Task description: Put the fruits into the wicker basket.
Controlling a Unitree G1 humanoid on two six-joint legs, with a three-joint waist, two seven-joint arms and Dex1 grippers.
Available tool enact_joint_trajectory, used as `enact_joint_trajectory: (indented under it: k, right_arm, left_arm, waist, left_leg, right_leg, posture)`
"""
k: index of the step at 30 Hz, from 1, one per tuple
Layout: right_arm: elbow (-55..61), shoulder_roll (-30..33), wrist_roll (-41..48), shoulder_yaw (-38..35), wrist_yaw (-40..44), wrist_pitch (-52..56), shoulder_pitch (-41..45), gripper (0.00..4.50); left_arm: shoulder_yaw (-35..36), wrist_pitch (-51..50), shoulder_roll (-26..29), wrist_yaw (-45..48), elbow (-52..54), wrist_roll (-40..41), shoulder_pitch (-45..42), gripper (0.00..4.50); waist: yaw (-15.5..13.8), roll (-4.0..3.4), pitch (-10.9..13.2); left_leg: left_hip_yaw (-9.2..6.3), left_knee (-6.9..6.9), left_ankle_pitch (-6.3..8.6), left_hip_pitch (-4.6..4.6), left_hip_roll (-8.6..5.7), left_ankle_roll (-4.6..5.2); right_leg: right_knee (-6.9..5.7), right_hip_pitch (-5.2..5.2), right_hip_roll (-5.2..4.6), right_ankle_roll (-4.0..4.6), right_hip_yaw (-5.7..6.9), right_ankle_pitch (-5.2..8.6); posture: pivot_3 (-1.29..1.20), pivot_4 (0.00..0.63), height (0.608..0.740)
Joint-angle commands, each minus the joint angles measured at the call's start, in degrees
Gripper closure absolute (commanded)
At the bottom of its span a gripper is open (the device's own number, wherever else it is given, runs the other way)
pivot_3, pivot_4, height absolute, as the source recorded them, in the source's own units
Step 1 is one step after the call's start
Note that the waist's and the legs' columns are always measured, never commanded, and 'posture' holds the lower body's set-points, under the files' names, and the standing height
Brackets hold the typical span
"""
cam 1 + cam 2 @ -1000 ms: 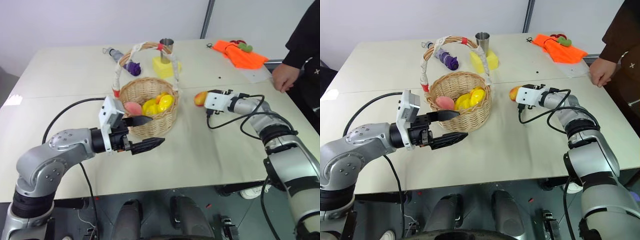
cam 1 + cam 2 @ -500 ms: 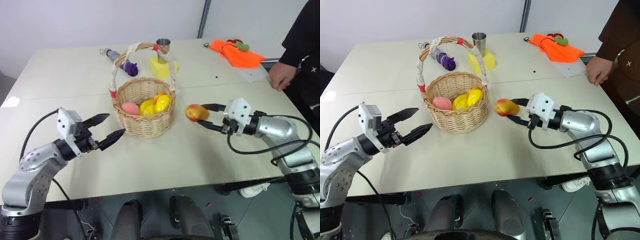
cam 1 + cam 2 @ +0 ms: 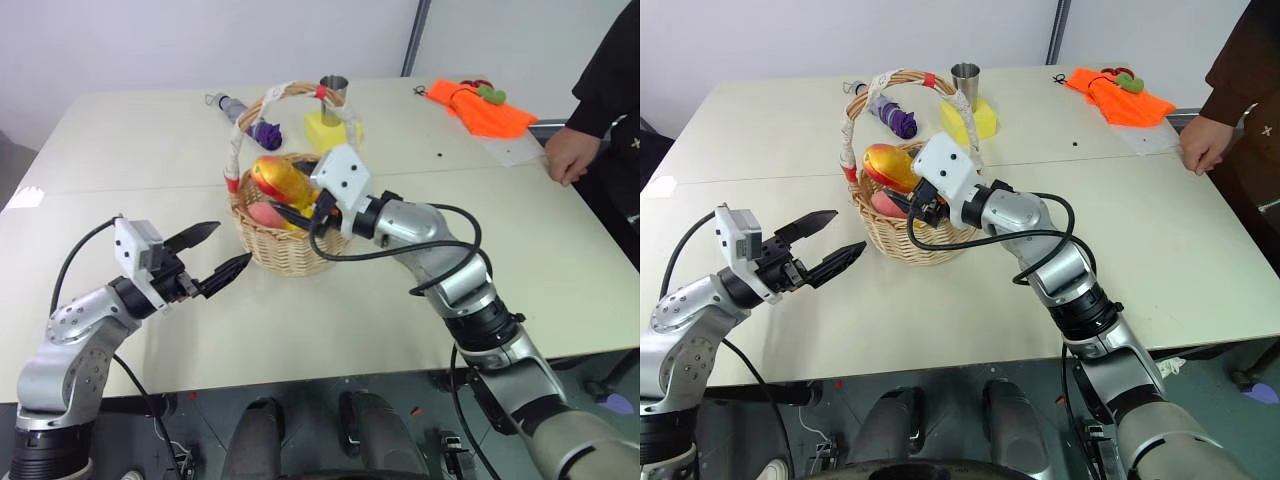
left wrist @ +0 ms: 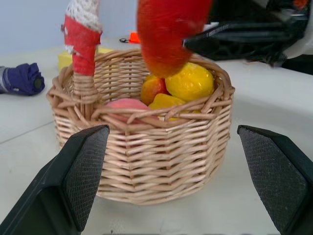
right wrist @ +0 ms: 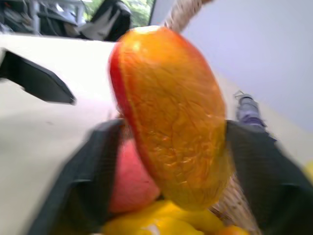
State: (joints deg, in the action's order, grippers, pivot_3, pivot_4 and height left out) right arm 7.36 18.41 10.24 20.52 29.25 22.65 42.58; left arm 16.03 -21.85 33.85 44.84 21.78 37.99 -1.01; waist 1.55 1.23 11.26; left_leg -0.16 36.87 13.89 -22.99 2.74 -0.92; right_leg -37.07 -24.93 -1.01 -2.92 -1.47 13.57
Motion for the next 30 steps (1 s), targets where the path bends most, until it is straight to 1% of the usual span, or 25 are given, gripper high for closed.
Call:
enact_joint_trajectory:
  k: [1, 4, 6, 9, 11, 13, 19, 21, 22, 25, 28, 29, 30]
  right_arm:
    - [3.7, 1.6, -1.4, -2.2, 2.3, -4.2, -0.3, 0.03]
    - [9.4, 5.1, 4.0, -7.6, 7.4, -4.3, -4.2, 0.03]
    - [11.9, 6.5, 8.3, -11.4, 9.3, -2.0, -6.1, 0.03]
    - [12.0, 6.9, 11.7, -16.7, 7.3, 2.8, -7.5, 0.03]
    - [10.1, 6.4, 10.9, -18.0, 4.5, 5.4, -7.2, 0.03]
    - [5.4, 3.8, 9.5, -18.8, -0.1, 7.7, -5.3, 0.03]
    - [-9.5, -3.3, 6.5, -18.6, -4.8, 5.0, 0.9, 0.03]
    - [-13.0, -5.3, 7.1, -20.2, -6.0, 4.2, 2.2, 0.53]
    - [-13.9, -5.8, 7.4, -20.8, -6.1, 4.0, 2.5, 0.89]
    - [-14.1, -6.2, 7.9, -21.8, -5.8, 3.2, 2.6, 2.39]
    - [-10.9, -5.9, 9.1, -23.7, -6.2, 3.2, 1.8, 4.00]
    - [-9.3, -5.8, 10.0, -24.7, -6.3, 3.3, 1.6, 4.43]
    - [-7.9, -5.6, 10.8, -25.7, -6.4, 3.9, 1.3, 4.43]
  left_arm:
    - [1.1, 0.6, 0.0, -0.7, 3.1, 0.9, 0.3, 0.00]
    - [1.3, 0.3, 0.0, -1.0, 3.6, 1.1, 0.7, 0.00]
    - [1.5, 0.1, 0.0, -1.2, 3.9, 1.3, 0.8, 0.00]
    - [1.6, 0.0, -0.2, -1.2, 3.8, 2.0, 0.7, 0.00]
    - [1.6, 0.0, -0.3, -1.1, 3.7, 2.6, 0.4, 0.00]
    - [1.3, -0.1, -0.5, -0.8, 3.5, 3.6, -0.3, 0.00]
    - [1.4, -0.4, -1.0, -0.9, 3.9, 6.0, -1.8, 0.00]
    - [1.2, -0.4, -0.8, -1.0, 4.2, 6.0, -1.6, 0.00]
    - [1.1, -0.4, -0.8, -1.1, 4.4, 6.1, -1.4, 0.00]
    - [1.3, -0.6, -0.7, -1.5, 5.6, 6.5, -0.6, 0.00]
    - [1.5, -0.4, -0.9, -1.9, 6.5, 6.5, 0.7, 0.00]
    - [1.4, -0.4, -1.0, -2.0, 6.6, 6.4, 1.0, 0.00]
    - [1.3, -0.3, -1.0, -2.1, 6.7, 6.4, 1.1, 0.00]
  waist:
    - [-0.3, 0.00, 0.0]
    - [-0.9, 0.00, 0.0]
    - [-0.8, 0.00, 0.0]
    - [-0.6, 0.00, 0.0]
    - [-0.4, 0.00, 0.0]
    - [-0.3, 0.01, 0.0]
    - [-0.4, 0.00, 0.0]
    - [-0.4, -0.01, 0.0]
    - [-0.4, -0.01, 0.0]
    - [-0.6, -0.01, 0.0]
    - [-0.5, -0.02, 0.0]
    - [-0.5, -0.02, 0.0]
    - [-0.5, -0.04, 0.0]
  left_leg:
    - [0.00, 0.01, 0.00, 0.00, 0.00, 0.00]
    - [-0.02, 0.01, 0.00, -0.03, 0.02, 0.00]
    - [-0.02, 0.05, 0.00, -0.07, 0.02, 0.00]
    - [-0.02, 0.10, 0.00, -0.07, 0.02, 0.00]
    - [-0.01, 0.11, 0.00, -0.03, 0.07, 0.00]
    - [-0.01, 0.10, 0.00, 0.01, 0.12, 0.00]
    - [-0.03, 0.07, 0.00, -0.04, 0.21, 0.01]
    - [-0.02, 0.08, 0.00, -0.16, 0.21, 0.01]
    - [-0.02, 0.09, 0.00, -0.26, 0.21, 0.01]
    - [-0.03, 0.09, 0.00, -0.36, 0.20, 0.02]
    - [-0.02, 0.09, 0.00, -0.37, 0.20, 0.02]
    - [-0.02, 0.09, 0.00, -0.36, 0.20, 0.02]
    - [-0.03, 0.09, 0.00, -0.37, 0.21, 0.02]
  right_leg:
    - [-0.01, -0.01, 0.01, 0.00, 0.00, 0.00]
    - [-0.01, -0.03, 0.04, 0.00, 0.02, 0.00]
    - [0.01, -0.03, 0.03, 0.00, 0.03, 0.01]
    - [0.00, -0.02, 0.04, 0.01, 0.03, 0.00]
    - [-0.02, -0.02, 0.09, 0.06, 0.02, -0.03]
    - [-0.03, -0.02, 0.15, 0.09, 0.01, -0.04]
    - [-0.04, -0.10, 0.30, 0.17, 0.00, -0.09]
    - [-0.04, -0.20, 0.29, 0.15, -0.01, -0.10]
    - [-0.03, -0.29, 0.29, 0.13, -0.01, -0.11]
    - [-0.02, -0.37, 0.28, -0.03, 0.00, -0.20]
    - [-0.02, -0.38, 0.26, -0.02, 0.00, -0.20]
    - [-0.02, -0.39, 0.27, -0.01, 0.00, -0.19]
    - [-0.02, -0.40, 0.28, 0.07, 0.00, -0.15]
  posture:
    - [0.00, 0.150, 0.740]
    - [0.00, 0.150, 0.740]
    - [0.00, 0.150, 0.740]
    - [0.00, 0.150, 0.740]
    - [0.00, 0.150, 0.740]
    - [0.00, 0.150, 0.740]
    - [0.00, 0.150, 0.740]
    - [0.00, 0.150, 0.740]
    - [0.00, 0.150, 0.740]
    - [0.00, 0.150, 0.740]
    - [0.00, 0.150, 0.740]
    - [0.00, 0.150, 0.740]
    - [0.00, 0.150, 0.740]
